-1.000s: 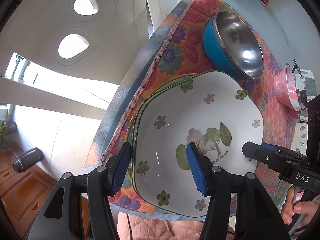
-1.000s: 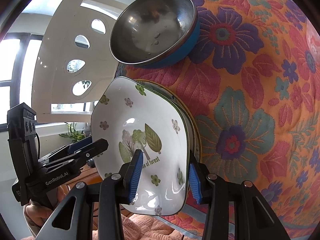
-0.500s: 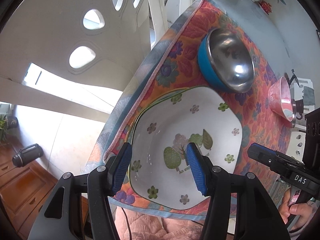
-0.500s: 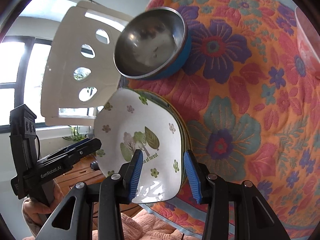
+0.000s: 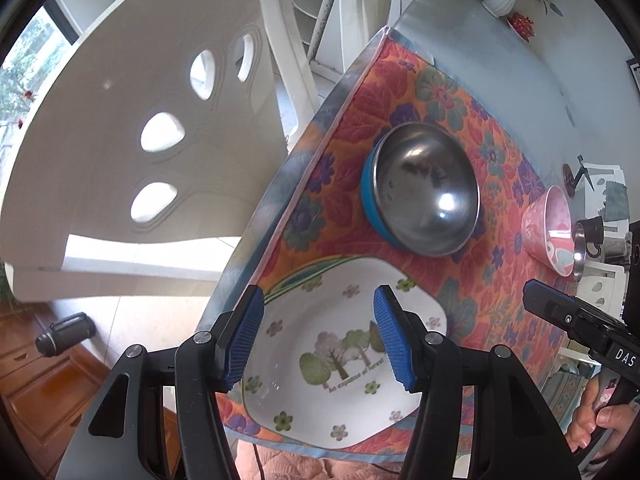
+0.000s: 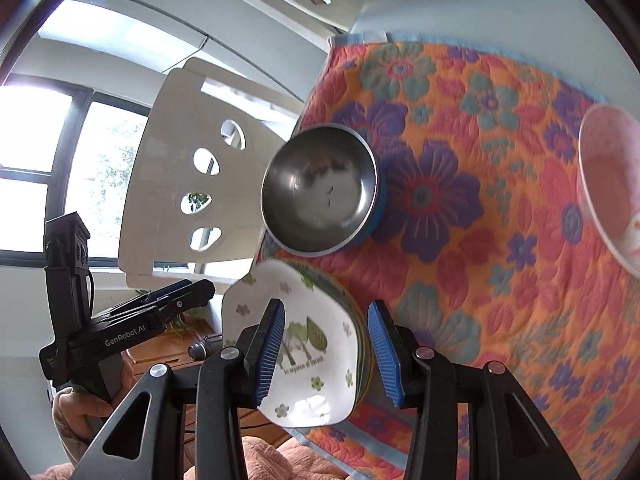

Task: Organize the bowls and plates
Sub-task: 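Move both grippers to the blue stainless bowl and grasp its rim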

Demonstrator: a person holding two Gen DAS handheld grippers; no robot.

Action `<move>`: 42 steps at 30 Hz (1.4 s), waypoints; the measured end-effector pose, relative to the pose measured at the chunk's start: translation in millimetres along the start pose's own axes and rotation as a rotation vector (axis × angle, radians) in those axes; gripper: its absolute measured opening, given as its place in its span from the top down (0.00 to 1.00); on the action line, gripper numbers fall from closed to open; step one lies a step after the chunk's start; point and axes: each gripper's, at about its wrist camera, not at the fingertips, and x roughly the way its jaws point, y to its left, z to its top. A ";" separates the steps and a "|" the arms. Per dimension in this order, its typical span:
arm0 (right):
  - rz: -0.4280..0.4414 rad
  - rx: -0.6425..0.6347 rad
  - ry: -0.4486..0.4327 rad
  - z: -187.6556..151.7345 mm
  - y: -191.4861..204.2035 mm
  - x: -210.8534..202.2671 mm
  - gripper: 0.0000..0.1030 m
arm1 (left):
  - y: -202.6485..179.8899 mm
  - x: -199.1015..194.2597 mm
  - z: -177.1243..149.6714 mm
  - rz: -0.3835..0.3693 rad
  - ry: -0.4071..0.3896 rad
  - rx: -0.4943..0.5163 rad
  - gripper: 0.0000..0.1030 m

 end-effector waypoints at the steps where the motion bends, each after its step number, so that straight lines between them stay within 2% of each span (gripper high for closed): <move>1: 0.000 0.001 -0.003 6.3 -1.0 -0.6 0.59 | -2.5 0.3 2.9 0.000 -0.001 0.003 0.47; 12: 0.023 0.048 0.002 47.1 -18.4 18.3 0.59 | -20.2 23.9 36.8 -0.012 0.036 0.017 0.47; 24: 0.042 0.101 0.060 73.5 -36.3 53.7 0.59 | -22.2 56.1 64.0 -0.030 0.089 0.016 0.47; 36: 0.052 0.114 0.121 92.0 -46.9 87.6 0.59 | -26.5 79.3 73.9 -0.084 0.138 0.034 0.48; 42: 0.040 0.130 0.140 95.5 -52.5 104.9 0.59 | -34.6 91.6 75.9 -0.104 0.167 0.058 0.63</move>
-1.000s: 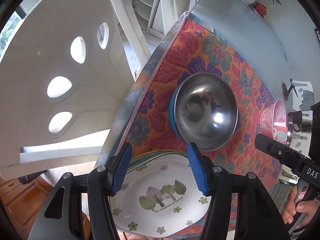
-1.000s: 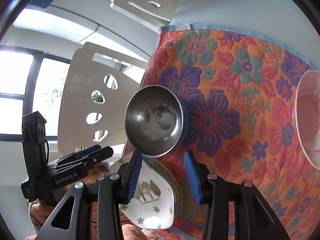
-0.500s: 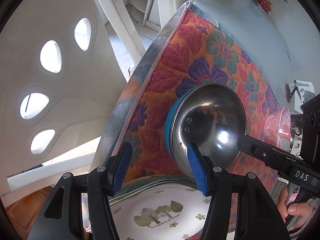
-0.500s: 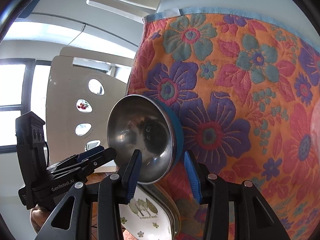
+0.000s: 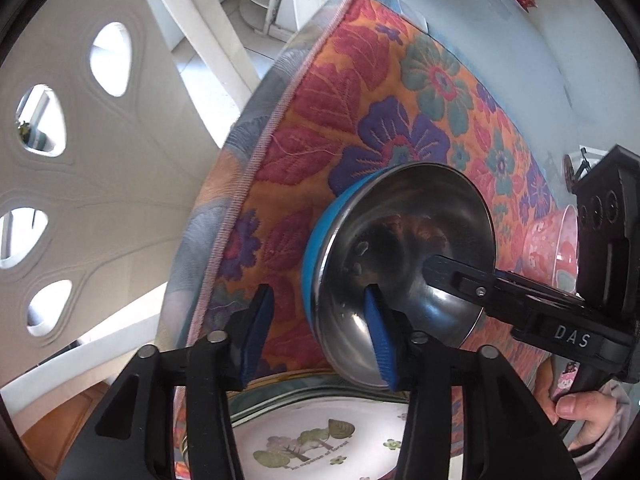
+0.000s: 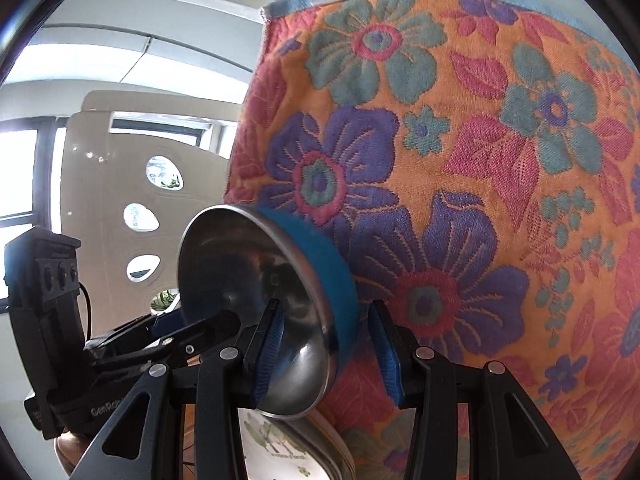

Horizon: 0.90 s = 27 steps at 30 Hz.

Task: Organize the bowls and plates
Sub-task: 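Move both grippers to the blue stainless bowl and grasp its rim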

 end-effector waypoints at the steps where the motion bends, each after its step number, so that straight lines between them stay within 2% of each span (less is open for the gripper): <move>1: 0.003 0.002 0.004 0.6 -0.3 2.7 0.59 | -0.9 1.0 0.7 -0.003 0.003 0.003 0.67; 3: 0.005 0.001 0.009 1.0 0.1 7.0 0.59 | -3.3 4.6 1.4 -0.013 0.013 0.010 0.75; 7: 0.011 0.005 0.008 1.0 -0.4 10.7 0.59 | -8.3 8.4 3.0 0.013 0.012 0.024 0.80; 12: -0.023 0.000 -0.001 -0.4 -2.1 12.4 0.74 | -6.3 9.5 4.3 0.005 0.009 0.009 0.86; 14: -0.050 -0.003 -0.006 -1.2 -1.5 13.1 0.86 | -4.6 9.2 4.4 0.003 0.009 0.008 0.87; 19: -0.082 -0.024 -0.018 -4.6 -2.4 7.3 0.87 | -10.4 8.7 2.7 0.009 -0.005 0.015 0.87; 27: -0.083 -0.039 -0.026 -6.2 3.2 -7.2 0.87 | -15.5 -1.7 -3.0 0.000 -0.015 0.008 0.87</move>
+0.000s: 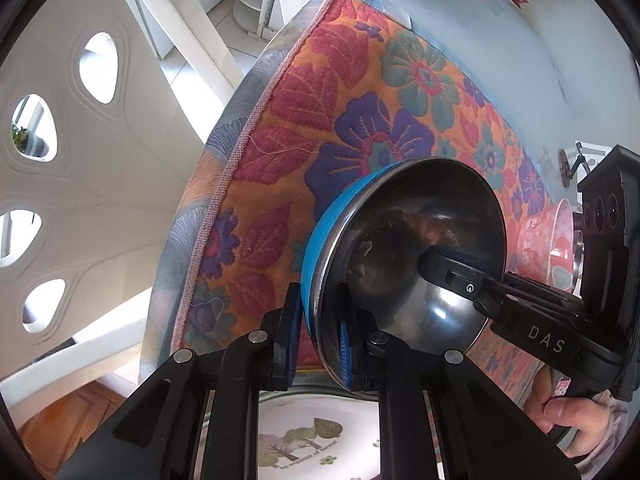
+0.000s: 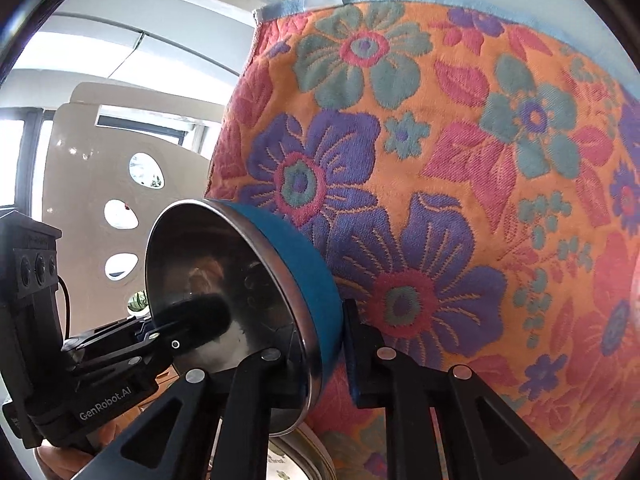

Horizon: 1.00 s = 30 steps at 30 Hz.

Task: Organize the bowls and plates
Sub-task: 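Lift the blue stainless bowl with both grippers and carry it toward the pink bowl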

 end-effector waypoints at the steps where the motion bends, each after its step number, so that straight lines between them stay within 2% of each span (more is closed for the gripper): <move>1: -0.001 0.000 -0.001 -0.2 -1.2 -4.1 0.87 | -0.7 -0.8 -0.3 -0.001 0.000 -0.004 0.87; 5: 0.001 -0.003 -0.007 -4.5 -1.6 -12.8 0.86 | -4.9 -4.1 -3.4 -0.010 0.006 -0.027 0.87; 17: 0.014 -0.040 -0.049 -22.8 -6.8 -52.8 0.85 | -40.8 -24.5 -17.3 0.027 -0.026 -0.038 0.87; 22: 0.035 -0.036 -0.078 -32.0 -17.0 -72.0 0.85 | -64.0 -32.4 -22.9 0.063 -0.049 -0.004 0.87; 26: 0.042 -0.010 -0.097 -38.1 -28.2 -85.6 0.85 | -78.0 -35.4 -26.6 0.050 -0.056 -0.023 0.87; 30: 0.038 -0.005 -0.118 -42.9 -37.5 -101.4 0.85 | -99.7 -39.4 -30.0 0.058 -0.074 0.000 0.87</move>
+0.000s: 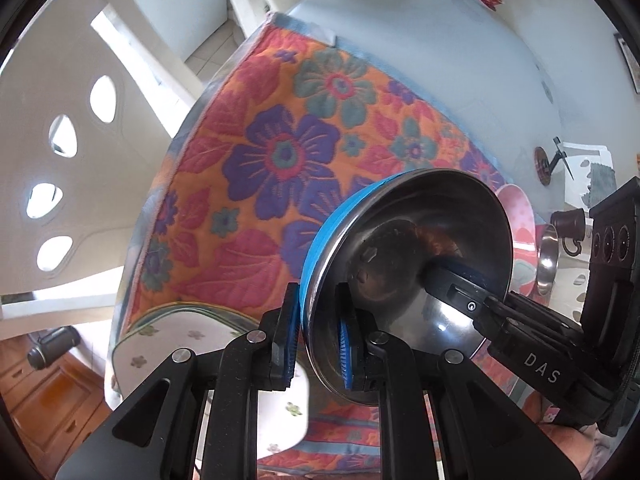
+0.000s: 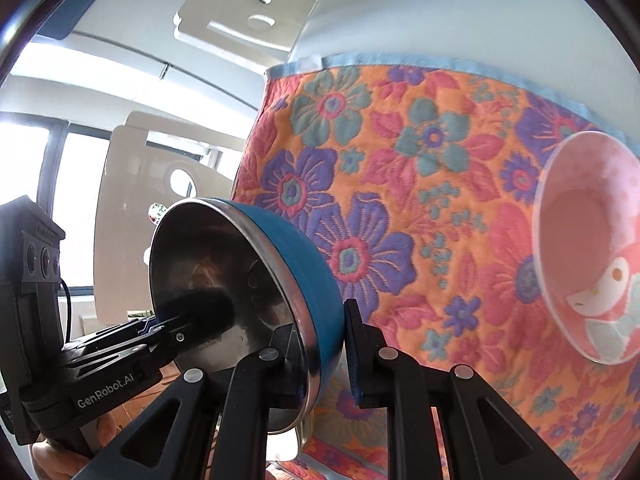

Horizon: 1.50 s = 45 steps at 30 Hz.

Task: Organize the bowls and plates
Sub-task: 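Lift the blue stainless bowl with both grippers and carry it toward the pink bowl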

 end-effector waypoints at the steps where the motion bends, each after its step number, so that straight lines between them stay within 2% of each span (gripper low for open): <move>1: -0.004 0.001 -0.007 0.0 -2.9 -6.0 0.85 | -5.3 -1.1 0.0 -0.003 -0.002 0.005 0.87; 11: -0.039 0.005 -0.082 10.1 -34.9 -67.9 0.86 | -70.7 -15.1 5.1 -0.028 -0.046 0.076 0.87; 19: -0.074 0.026 -0.111 17.5 -72.1 -104.5 0.86 | -116.6 -6.3 6.1 -0.056 -0.044 0.103 0.87; 32: -0.099 0.113 -0.112 19.2 -136.3 -116.0 0.86 | -171.0 29.5 14.9 -0.054 0.008 0.150 0.87; 45: -0.091 0.187 -0.075 27.4 -177.6 -98.9 0.85 | -194.6 67.7 29.9 -0.024 0.055 0.200 0.87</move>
